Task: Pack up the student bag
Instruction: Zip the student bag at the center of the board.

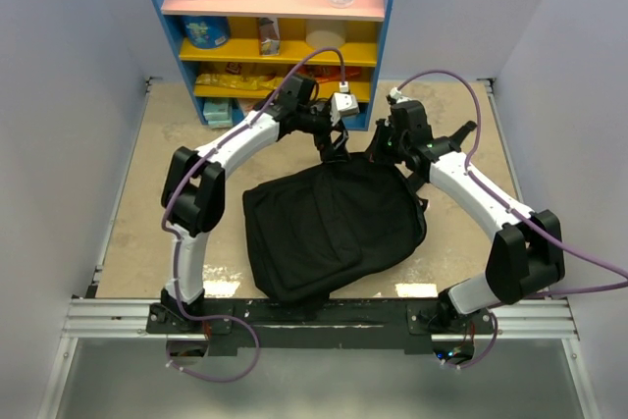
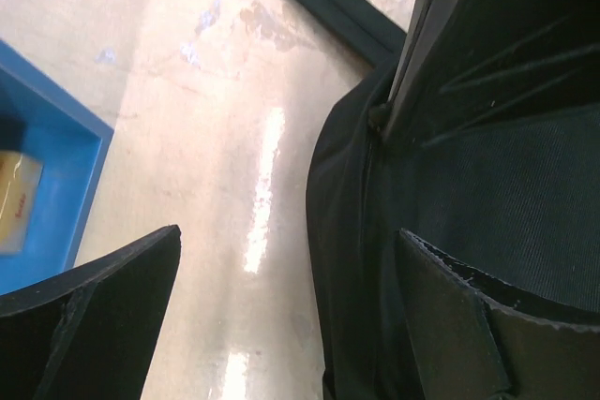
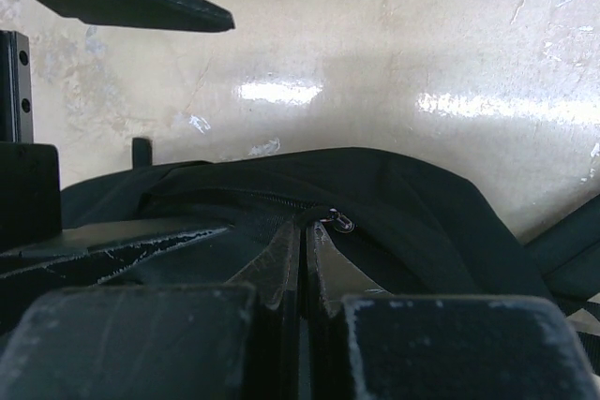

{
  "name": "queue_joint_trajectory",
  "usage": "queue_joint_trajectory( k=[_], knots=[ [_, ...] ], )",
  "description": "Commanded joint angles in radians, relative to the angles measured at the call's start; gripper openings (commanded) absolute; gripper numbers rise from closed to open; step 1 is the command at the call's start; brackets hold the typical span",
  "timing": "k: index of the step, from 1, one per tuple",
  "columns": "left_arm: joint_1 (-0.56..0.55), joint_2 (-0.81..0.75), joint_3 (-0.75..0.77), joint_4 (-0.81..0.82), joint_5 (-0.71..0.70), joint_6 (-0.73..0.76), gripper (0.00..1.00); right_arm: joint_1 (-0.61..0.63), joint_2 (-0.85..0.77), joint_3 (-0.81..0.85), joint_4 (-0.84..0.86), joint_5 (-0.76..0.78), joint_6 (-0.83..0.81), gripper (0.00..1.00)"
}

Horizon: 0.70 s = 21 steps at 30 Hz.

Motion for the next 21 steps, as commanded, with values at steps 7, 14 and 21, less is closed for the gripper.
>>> queue_joint_trajectory(
  k=[7,14,21],
  knots=[
    [-0.047,0.074,0.111,0.010,0.094,-0.018,0.86,0.003,-0.048,0.052,0.061,-0.038,-0.007,0.00],
    [-0.061,0.105,0.149,-0.054,0.088,0.045,0.57,0.005,-0.056,0.053,0.050,-0.038,-0.011,0.00],
    [-0.058,0.079,0.149,-0.066,0.045,0.069,0.00,0.003,-0.068,0.044,0.038,-0.009,-0.020,0.00]
  ],
)
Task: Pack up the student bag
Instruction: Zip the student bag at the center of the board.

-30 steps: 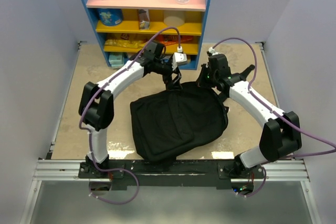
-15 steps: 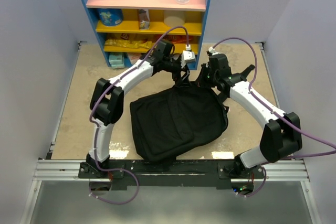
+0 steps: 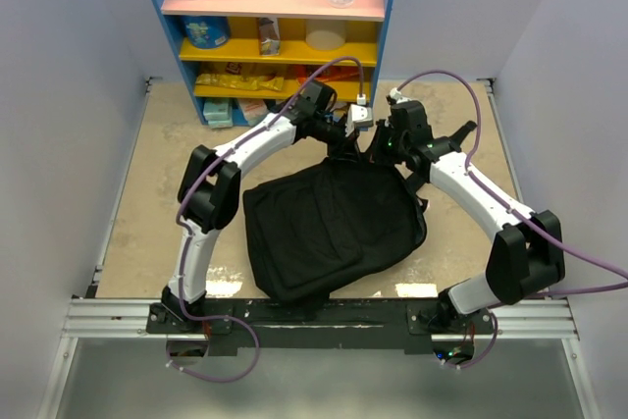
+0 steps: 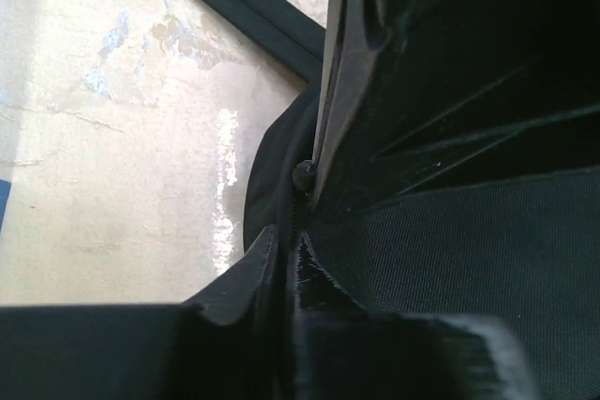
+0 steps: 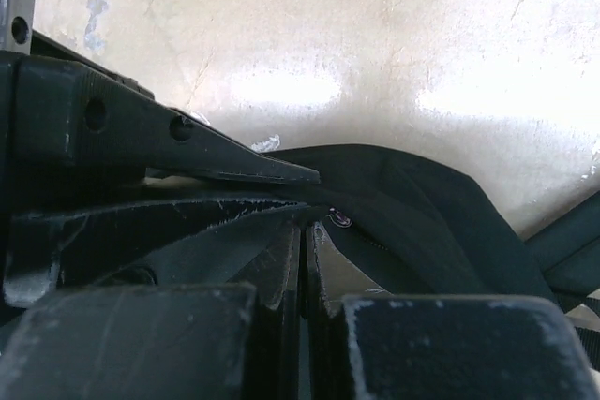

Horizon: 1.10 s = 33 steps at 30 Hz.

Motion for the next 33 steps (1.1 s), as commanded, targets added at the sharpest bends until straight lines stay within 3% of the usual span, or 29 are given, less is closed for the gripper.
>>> queue_joint_trajectory(
  k=[1,22,33],
  knots=[
    [0.012,-0.032,0.040,0.012,-0.031,0.040,0.00,0.003,-0.068,0.044,0.038,0.015,-0.028,0.00],
    [0.194,-0.204,-0.055,0.015,-0.042,-0.022,0.00,-0.066,-0.159,-0.080,-0.024,0.103,-0.042,0.00],
    [0.309,-0.411,-0.342,0.108,-0.138,-0.051,0.00,-0.066,-0.124,-0.074,0.012,0.054,-0.016,0.00]
  ],
)
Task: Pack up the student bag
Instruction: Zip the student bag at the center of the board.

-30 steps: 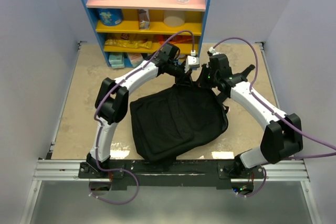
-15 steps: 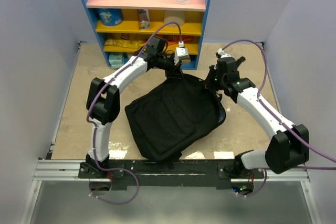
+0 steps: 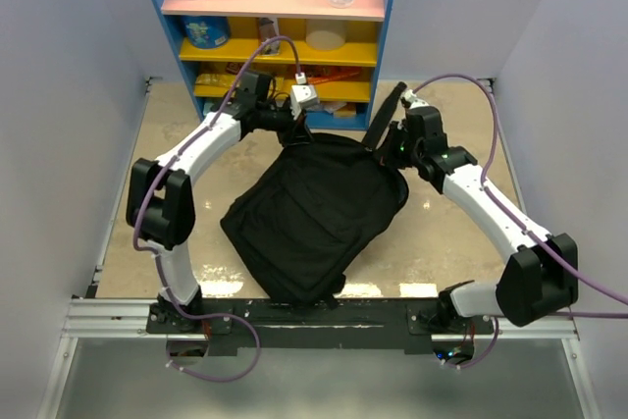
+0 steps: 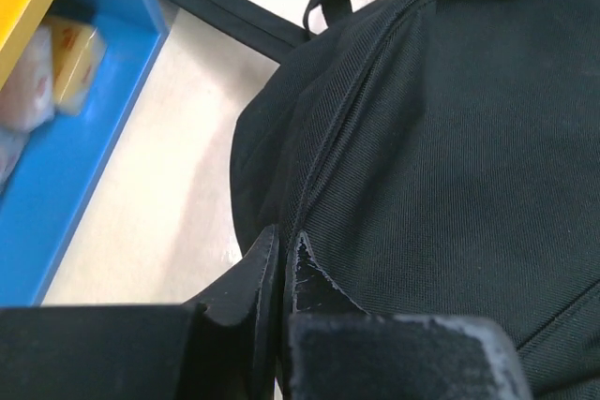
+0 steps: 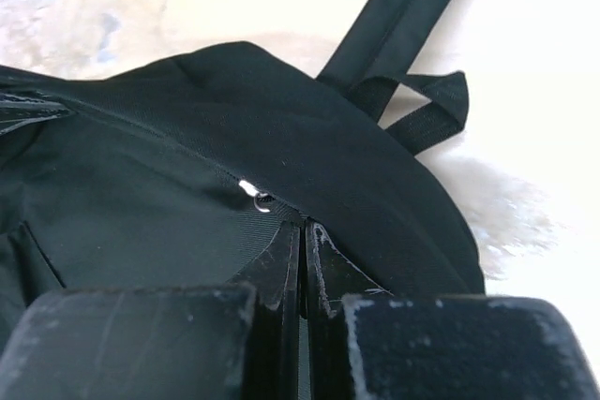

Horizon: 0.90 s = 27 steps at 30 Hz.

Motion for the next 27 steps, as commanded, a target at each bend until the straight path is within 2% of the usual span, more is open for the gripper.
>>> queue_joint_trajectory(
  k=[1,6,11,12,13,14,16,17,19,20,21,24,27],
  knots=[
    [0.091,-0.145,-0.071,0.068,-0.091,-0.012,0.00,-0.015,0.013,0.016,0.015,0.008,0.003,0.00],
    [0.164,-0.216,-0.165,0.088,-0.156,-0.044,0.00,-0.011,0.065,0.039,0.040,-0.055,0.021,0.00],
    [0.246,-0.269,-0.209,0.043,-0.147,-0.012,0.00,0.009,0.101,0.086,0.044,-0.078,0.023,0.00],
    [0.252,-0.283,-0.214,0.038,-0.142,-0.009,0.03,0.017,0.119,0.112,0.046,-0.084,0.027,0.00],
    [0.252,-0.286,-0.215,0.026,-0.128,-0.001,0.07,0.038,0.130,0.131,0.046,-0.086,0.029,0.00],
    [0.251,-0.289,-0.208,0.002,-0.093,0.002,0.20,0.051,0.141,0.149,0.046,-0.086,0.032,0.00],
    [0.241,-0.294,-0.191,-0.021,-0.056,-0.013,0.34,0.106,0.180,0.212,0.043,-0.068,0.036,0.00],
    [0.235,-0.294,-0.166,-0.035,-0.035,-0.021,0.54,0.123,0.199,0.235,0.032,-0.061,0.037,0.00],
    [0.214,-0.311,-0.151,-0.058,-0.003,-0.018,0.78,0.164,0.230,0.303,0.012,-0.048,0.038,0.00],
    [0.205,-0.320,-0.143,-0.055,0.026,-0.012,0.94,0.172,0.253,0.318,0.004,-0.044,0.038,0.00],
    [0.180,-0.328,-0.137,-0.037,0.034,-0.012,1.00,0.178,0.257,0.336,0.003,-0.041,0.041,0.00],
    [0.125,-0.314,-0.099,0.000,0.080,0.003,1.00,0.184,0.254,0.341,-0.003,-0.035,0.046,0.00],
    [0.068,-0.189,-0.004,-0.035,0.165,0.107,1.00,0.186,0.231,0.326,-0.009,-0.026,0.049,0.00]
  ],
)
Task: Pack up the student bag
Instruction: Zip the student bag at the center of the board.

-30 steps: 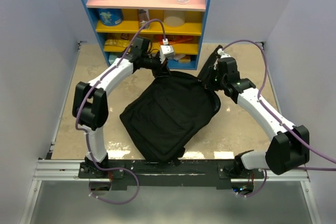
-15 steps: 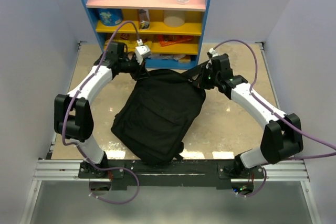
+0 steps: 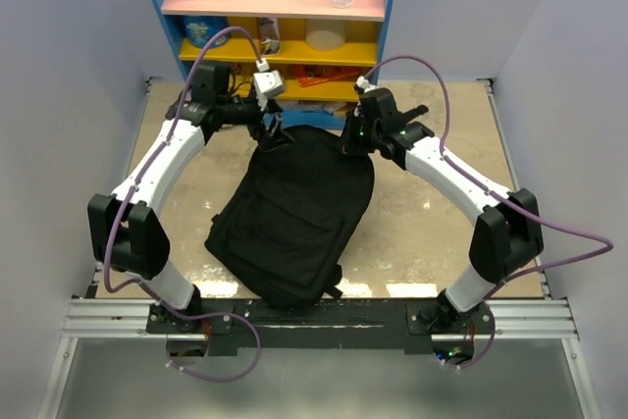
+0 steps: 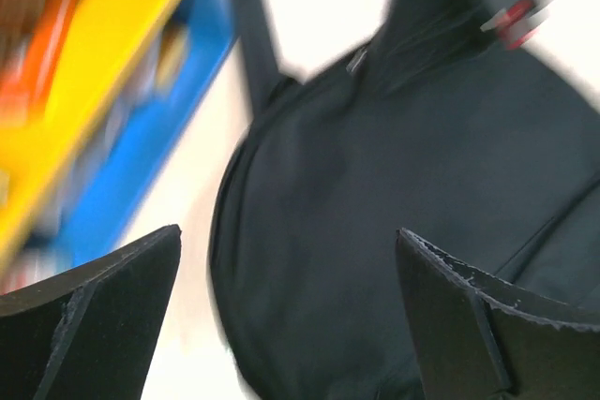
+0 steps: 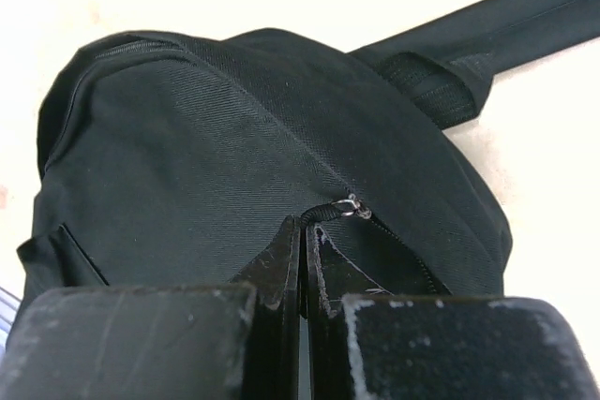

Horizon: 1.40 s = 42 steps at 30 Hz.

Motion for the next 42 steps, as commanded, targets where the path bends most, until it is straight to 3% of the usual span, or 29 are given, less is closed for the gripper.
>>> queue_joint_trajectory(
  k=[1,5,8,13,16,19,20,24,25,28,36,38,42],
  knots=[
    [-0.078,0.119,0.137,0.005,0.157,0.130,1.00,0.007,-0.054,0.035,0.009,0.011,0.015,0.00],
    [-0.112,0.286,0.323,-0.150,0.262,0.357,1.00,0.007,-0.083,0.029,-0.013,0.028,0.018,0.00],
    [-0.152,0.384,0.432,-0.225,0.218,0.455,1.00,0.007,-0.100,0.021,-0.019,0.037,0.017,0.00],
    [-0.190,0.430,0.452,-0.220,0.182,0.520,0.99,0.006,-0.123,0.012,-0.023,0.034,0.017,0.00],
    [-0.201,0.446,0.477,-0.245,0.182,0.549,0.93,0.006,-0.129,0.007,-0.023,0.031,0.018,0.00],
    [-0.205,0.447,0.477,-0.230,0.190,0.537,0.79,0.007,-0.132,-0.004,-0.023,0.025,0.017,0.00],
    [-0.205,0.447,0.477,-0.214,0.196,0.517,0.71,0.007,-0.135,-0.005,-0.020,0.024,0.017,0.00],
    [-0.218,0.444,0.469,-0.209,0.187,0.508,0.56,0.006,-0.143,-0.025,-0.016,0.022,0.020,0.00],
    [-0.221,0.446,0.466,-0.212,0.182,0.515,0.42,0.006,-0.145,-0.027,-0.014,0.022,0.018,0.00],
    [-0.225,0.446,0.460,-0.227,0.156,0.532,0.18,0.006,-0.149,-0.030,-0.016,0.019,0.018,0.00],
    [-0.227,0.436,0.466,-0.252,0.121,0.557,0.14,0.007,-0.148,-0.027,-0.019,0.031,0.017,0.00],
    [-0.227,0.435,0.469,-0.238,0.092,0.554,0.01,0.006,-0.148,-0.028,-0.025,0.042,0.011,0.00],
    [-0.219,0.416,0.463,-0.174,0.006,0.476,0.00,-0.002,-0.161,-0.050,-0.036,0.059,-0.002,0.00]
  ],
)
